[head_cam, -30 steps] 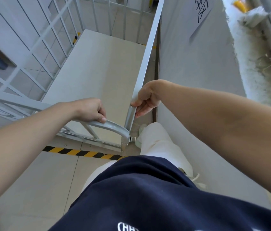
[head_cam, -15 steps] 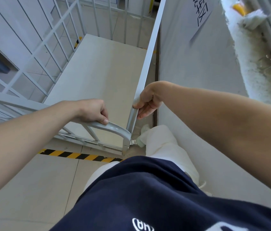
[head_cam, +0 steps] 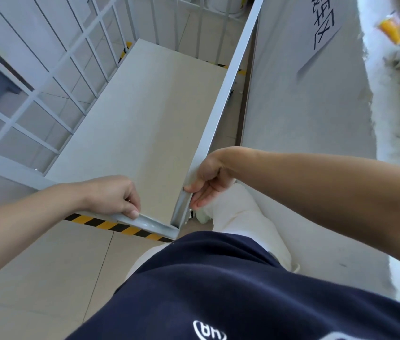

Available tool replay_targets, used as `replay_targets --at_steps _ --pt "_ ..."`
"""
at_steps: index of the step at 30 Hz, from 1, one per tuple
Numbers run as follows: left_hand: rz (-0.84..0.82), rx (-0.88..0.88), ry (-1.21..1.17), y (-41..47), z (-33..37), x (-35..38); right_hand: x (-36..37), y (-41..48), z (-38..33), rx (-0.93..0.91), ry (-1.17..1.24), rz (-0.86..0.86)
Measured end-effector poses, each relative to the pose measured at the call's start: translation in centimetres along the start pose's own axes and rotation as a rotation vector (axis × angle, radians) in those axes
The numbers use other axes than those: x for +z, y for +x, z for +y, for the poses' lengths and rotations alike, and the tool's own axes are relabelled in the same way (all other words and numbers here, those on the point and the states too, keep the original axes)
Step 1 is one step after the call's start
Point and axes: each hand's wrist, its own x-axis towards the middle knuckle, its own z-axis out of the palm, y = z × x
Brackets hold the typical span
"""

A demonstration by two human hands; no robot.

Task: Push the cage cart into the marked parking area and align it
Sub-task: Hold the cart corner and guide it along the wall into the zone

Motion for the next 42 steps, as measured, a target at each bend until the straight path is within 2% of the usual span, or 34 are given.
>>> replay_targets --at_steps 13,30,42 --pt "0.044 -0.041 -0.022 -0.8 -0.2 0.4 0.4 0.0 0.1 -0.016 0.030 -0.010" --pt "0.157 0.008 -0.069 -1.4 -0.2 1.4 1.5 -0.3 0.2 -0.037 -0.010 0.051" --pt "0.181 0.013 -0.081 -1.4 -0.3 1.6 1.9 -0.5 0.4 -0.083 -0.004 0.108"
